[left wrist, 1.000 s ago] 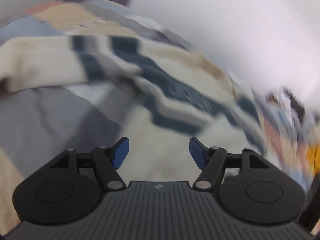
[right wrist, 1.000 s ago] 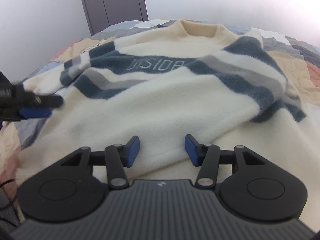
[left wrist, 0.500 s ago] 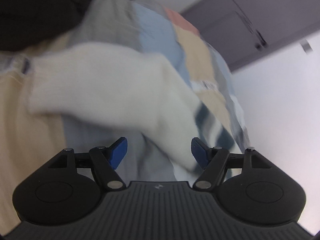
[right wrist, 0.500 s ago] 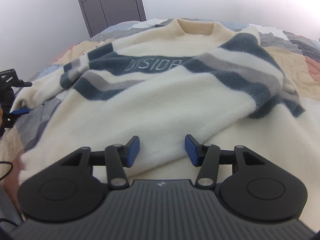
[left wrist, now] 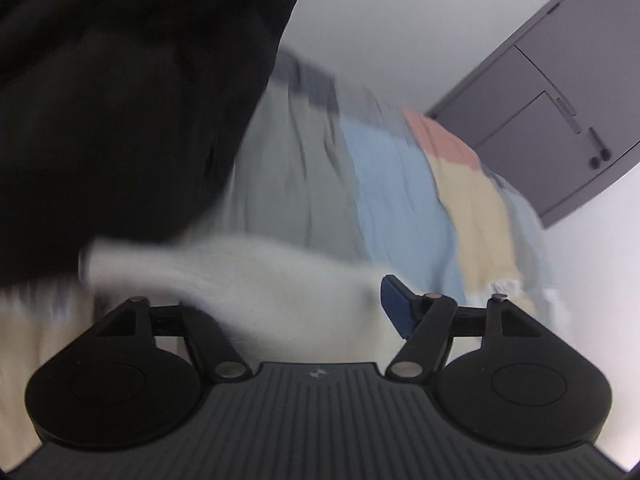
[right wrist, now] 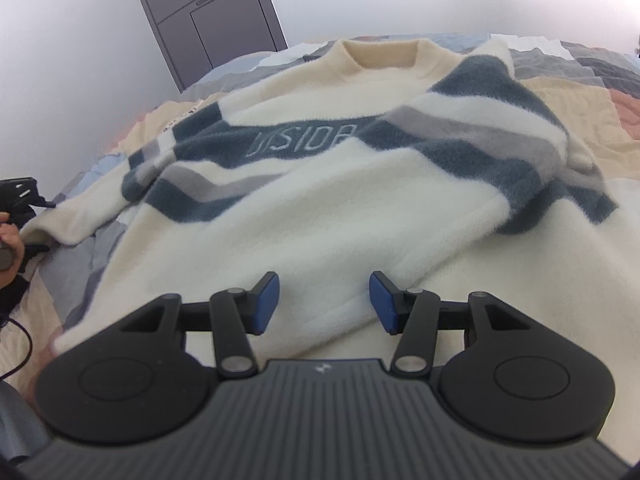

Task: Fold large clothes
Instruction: 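Grasp the other sleeve cuff with the left gripper and lift it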

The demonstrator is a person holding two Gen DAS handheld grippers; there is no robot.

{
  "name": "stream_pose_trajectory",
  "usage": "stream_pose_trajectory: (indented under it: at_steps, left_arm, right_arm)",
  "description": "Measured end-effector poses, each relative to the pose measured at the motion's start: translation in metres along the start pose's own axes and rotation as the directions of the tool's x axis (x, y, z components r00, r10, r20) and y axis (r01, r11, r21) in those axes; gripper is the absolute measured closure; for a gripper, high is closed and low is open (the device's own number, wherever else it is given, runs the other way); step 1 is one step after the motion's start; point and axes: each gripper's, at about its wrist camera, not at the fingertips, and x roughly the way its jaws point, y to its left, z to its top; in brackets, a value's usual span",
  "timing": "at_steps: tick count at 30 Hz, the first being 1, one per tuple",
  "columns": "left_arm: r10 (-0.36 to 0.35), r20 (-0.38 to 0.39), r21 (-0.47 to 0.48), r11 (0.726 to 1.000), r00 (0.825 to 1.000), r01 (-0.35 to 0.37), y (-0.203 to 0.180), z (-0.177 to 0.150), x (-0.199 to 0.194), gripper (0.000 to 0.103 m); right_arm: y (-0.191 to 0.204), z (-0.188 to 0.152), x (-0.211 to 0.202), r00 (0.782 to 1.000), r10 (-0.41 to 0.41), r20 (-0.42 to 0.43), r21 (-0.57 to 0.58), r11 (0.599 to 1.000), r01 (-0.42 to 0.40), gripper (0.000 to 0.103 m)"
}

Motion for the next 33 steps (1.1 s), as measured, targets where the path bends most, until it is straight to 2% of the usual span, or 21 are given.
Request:
stream_pose_trajectory:
  at_steps: [1, 3, 5, 8, 12, 13, 15, 18, 20, 23, 28, 31, 33]
  left_arm:
    - [0.022, 0.011, 0.029, 0.999, 1.000, -0.022, -0.004, 0.003, 0.003, 0.045]
    - [0.021, 0.025, 0.074, 0.997, 0.999, -0.023, -0.012, 0.011, 0.008, 0.078]
    - [-0.019, 0.055, 0.118, 0.993, 0.998, 0.013, -0.021, 0.020, 0.002, 0.093]
    - [-0.110, 0.118, 0.254, 0.964, 0.987, 0.077, -0.051, 0.029, -0.024, 0.094]
    - [-0.245, 0.152, 0.462, 0.874, 0.958, 0.150, -0.105, 0.030, -0.072, 0.094]
    - [-0.276, 0.156, 0.510, 0.845, 0.948, 0.162, -0.119, 0.028, -0.087, 0.094]
    - [-0.340, 0.157, 0.617, 0.767, 0.927, 0.177, -0.147, 0.016, -0.118, 0.094]
    - [-0.452, 0.086, 0.751, 0.615, 0.888, 0.240, -0.184, -0.013, -0.165, 0.094]
    - [-0.495, 0.071, 0.808, 0.537, 0.866, 0.241, -0.205, -0.038, -0.197, 0.094]
    - [-0.558, 0.047, 0.861, 0.443, 0.829, 0.250, -0.233, -0.077, -0.242, 0.094]
    - [-0.636, -0.023, 0.906, 0.313, 0.771, 0.286, -0.269, -0.139, -0.305, 0.094]
    - [-0.652, -0.093, 0.927, 0.219, 0.752, 0.304, -0.281, -0.189, -0.329, 0.094]
    - [-0.648, -0.144, 0.938, 0.152, 0.748, 0.312, -0.281, -0.224, -0.337, 0.094]
  right_arm:
    - [-0.001, 0.000, 0.000, 1.000, 0.003, 0.003, 0.002, 1.000, -0.003, 0.051]
    - [-0.004, 0.002, 0.001, 1.000, 0.009, 0.007, 0.013, 1.000, -0.009, 0.051]
    - [-0.006, 0.004, 0.002, 1.000, 0.018, 0.008, 0.021, 1.000, -0.018, 0.051]
    - [-0.005, 0.007, 0.005, 1.000, 0.024, 0.006, 0.013, 1.000, -0.025, 0.051]
    - [-0.010, 0.012, 0.001, 0.999, 0.046, 0.021, 0.038, 0.998, -0.047, 0.050]
    - [-0.012, 0.013, -0.001, 0.998, 0.051, 0.027, 0.052, 0.997, -0.052, 0.050]
    - [-0.015, 0.014, -0.006, 0.998, 0.050, 0.045, 0.067, 0.996, -0.053, 0.050]
    - [-0.017, 0.015, -0.016, 0.997, 0.028, 0.073, 0.069, 0.997, -0.033, 0.049]
    - [-0.019, 0.014, -0.022, 0.996, 0.018, 0.089, 0.073, 0.997, -0.025, 0.049]
    - [-0.026, 0.015, -0.033, 0.993, 0.013, 0.118, 0.095, 0.995, -0.025, 0.049]
    - [-0.038, 0.015, -0.052, 0.985, -0.015, 0.172, 0.123, 0.992, -0.006, 0.049]
    - [-0.052, 0.013, -0.063, 0.982, -0.030, 0.189, 0.173, 0.985, -0.003, 0.049]
    - [-0.064, 0.010, -0.071, 0.978, -0.038, 0.204, 0.227, 0.974, -0.010, 0.049]
